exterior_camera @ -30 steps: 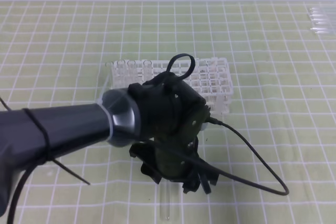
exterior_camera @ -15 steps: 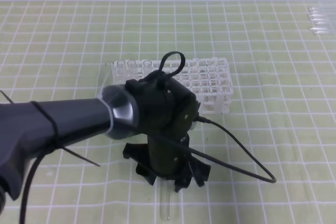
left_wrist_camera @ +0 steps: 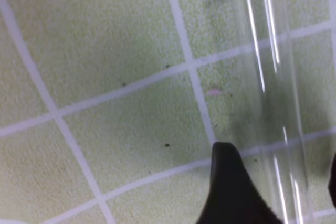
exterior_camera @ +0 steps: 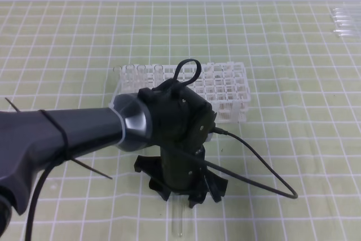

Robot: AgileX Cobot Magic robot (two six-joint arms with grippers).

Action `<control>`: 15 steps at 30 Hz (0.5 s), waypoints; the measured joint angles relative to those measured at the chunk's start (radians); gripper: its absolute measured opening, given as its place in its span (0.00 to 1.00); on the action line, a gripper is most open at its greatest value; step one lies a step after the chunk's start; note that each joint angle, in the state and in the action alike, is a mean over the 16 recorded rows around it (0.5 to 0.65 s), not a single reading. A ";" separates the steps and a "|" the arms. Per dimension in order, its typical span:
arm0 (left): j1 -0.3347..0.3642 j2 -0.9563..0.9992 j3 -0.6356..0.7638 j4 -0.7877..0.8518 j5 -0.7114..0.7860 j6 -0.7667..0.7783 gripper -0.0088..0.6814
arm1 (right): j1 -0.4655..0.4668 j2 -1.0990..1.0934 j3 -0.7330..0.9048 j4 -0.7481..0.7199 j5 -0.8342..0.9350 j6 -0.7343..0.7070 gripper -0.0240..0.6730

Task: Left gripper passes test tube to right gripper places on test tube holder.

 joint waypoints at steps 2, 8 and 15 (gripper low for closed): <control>0.000 0.000 0.000 -0.001 0.000 0.000 0.52 | 0.000 0.000 0.000 0.000 0.000 0.000 0.01; 0.000 -0.002 0.001 -0.007 0.003 0.000 0.50 | 0.000 0.000 0.000 0.000 0.000 0.000 0.01; 0.000 -0.003 0.002 -0.009 0.005 0.002 0.49 | 0.000 0.000 0.000 0.000 0.000 0.000 0.01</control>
